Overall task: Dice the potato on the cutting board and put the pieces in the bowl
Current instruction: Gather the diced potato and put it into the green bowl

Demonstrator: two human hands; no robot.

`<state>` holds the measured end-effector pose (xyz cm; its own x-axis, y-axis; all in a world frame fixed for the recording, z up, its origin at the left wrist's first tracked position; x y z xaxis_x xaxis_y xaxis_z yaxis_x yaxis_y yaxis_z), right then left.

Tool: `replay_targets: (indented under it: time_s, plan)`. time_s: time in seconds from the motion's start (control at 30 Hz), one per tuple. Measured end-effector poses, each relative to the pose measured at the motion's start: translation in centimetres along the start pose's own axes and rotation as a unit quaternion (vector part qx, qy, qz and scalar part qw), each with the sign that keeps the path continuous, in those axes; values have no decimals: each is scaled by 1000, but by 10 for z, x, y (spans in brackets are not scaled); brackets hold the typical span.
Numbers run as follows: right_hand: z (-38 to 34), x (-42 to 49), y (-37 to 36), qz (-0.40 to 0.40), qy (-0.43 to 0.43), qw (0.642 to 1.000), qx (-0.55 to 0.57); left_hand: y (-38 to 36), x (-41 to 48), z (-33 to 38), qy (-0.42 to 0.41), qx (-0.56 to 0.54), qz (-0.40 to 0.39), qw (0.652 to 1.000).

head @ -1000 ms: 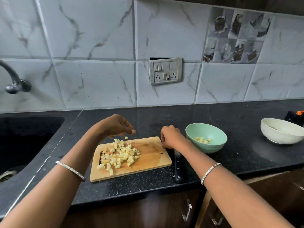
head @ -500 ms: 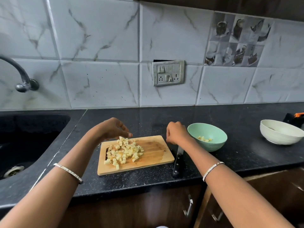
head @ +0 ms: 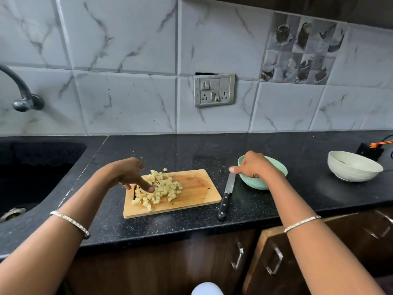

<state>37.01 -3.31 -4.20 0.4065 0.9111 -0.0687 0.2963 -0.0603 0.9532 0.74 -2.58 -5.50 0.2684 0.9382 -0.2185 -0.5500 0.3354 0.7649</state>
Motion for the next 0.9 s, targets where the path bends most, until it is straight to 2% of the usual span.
replay_targets:
  time_s: [0.07,0.2,0.3,0.33,0.37,0.43,0.5,0.6,0.77,0.9]
  plan:
    - [-7,-7,-5,39,18,999,-27,0,-3,-5,7,3,-7,1000]
    - [-23,-23,-8,51,32,998,-34,-2,-8,-11,13,33,-28,999]
    - [-51,-49,-5,151,79,985,-3,-4,-10,-16,12,69,-38,997]
    - [-63,-58,-8,160,108,981,21,-7,-10,-17,10,81,-44,996]
    - [-76,-65,-14,124,136,982,45,-9,-9,-17,10,92,-46,995]
    - [-102,-74,-36,-29,175,983,54,-13,-9,-18,10,109,-43,993]
    - [-119,-80,-60,-135,196,971,-21,-15,-8,-19,12,110,-37,993]
    - [-131,-77,-81,-159,202,960,-111,-16,-4,-20,7,74,-27,997]
    - [-156,-71,-87,-191,217,951,-113,-19,5,-17,-3,30,-34,999]
    - [-177,-69,-92,-205,235,948,-68,-18,14,-14,-20,23,-45,998]
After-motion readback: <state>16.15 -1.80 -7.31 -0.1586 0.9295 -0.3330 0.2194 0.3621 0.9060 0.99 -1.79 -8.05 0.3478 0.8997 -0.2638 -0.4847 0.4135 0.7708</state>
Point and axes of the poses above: each hand's wrist, its own x-axis towards the middle knuckle, its own y-axis out of the back of the hand, z = x × y, the point moved 4 cm from there along x, towards the middle knuckle, and after that the axes turned 9 degrees about -y, right-handed, at the moved point
